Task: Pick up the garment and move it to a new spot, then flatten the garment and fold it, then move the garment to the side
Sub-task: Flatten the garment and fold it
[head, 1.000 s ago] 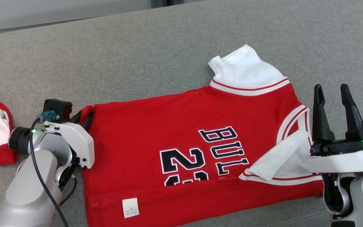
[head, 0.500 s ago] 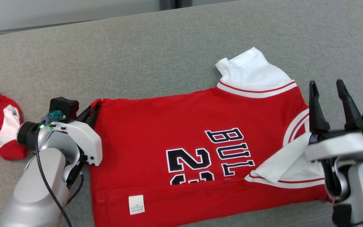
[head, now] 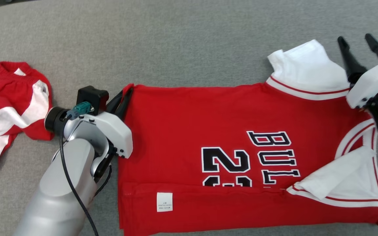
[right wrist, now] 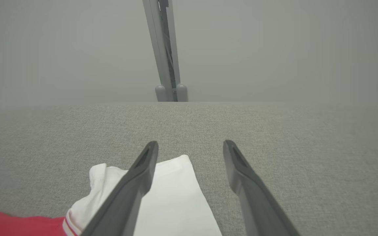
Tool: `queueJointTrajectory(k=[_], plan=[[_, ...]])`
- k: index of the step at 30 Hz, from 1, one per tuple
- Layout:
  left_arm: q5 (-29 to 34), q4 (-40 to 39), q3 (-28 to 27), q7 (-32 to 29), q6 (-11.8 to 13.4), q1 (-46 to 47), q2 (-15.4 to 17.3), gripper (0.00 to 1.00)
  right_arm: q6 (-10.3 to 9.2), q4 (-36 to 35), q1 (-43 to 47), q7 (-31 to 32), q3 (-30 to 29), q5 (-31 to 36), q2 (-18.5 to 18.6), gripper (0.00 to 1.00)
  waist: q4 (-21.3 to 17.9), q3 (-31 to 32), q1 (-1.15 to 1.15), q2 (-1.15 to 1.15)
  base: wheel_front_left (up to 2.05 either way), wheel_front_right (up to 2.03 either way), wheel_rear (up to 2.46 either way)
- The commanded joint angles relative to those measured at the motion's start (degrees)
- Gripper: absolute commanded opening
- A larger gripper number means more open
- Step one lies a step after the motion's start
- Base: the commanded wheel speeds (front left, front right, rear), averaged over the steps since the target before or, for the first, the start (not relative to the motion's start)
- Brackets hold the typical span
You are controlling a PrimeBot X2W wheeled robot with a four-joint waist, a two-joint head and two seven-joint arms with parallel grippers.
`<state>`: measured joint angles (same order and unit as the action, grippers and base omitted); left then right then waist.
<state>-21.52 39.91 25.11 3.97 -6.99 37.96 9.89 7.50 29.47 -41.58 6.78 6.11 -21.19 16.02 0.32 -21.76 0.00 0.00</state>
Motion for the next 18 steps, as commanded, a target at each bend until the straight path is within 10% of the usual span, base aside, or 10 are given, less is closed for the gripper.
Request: queueJointTrajectory(k=[1,18], plan=[[0.3,-0.1,0.0,0.5,0.3,1.5,0.1,0.00,-0.02,0.8,-1.1,0.4,0.0,-0.4,1.1,1.00,1.5,-1.5,0.00,0.00,0.00,0.00,0.00],[0.1,2.0,3.3,2.5,-0.1,5.9,-2.2,0.00,-0.02,21.1,-17.3,8.3,11.0,-9.8,6.4,1.00,6.2,-7.6,0.00,0.00,0.00,0.00,0.00]])
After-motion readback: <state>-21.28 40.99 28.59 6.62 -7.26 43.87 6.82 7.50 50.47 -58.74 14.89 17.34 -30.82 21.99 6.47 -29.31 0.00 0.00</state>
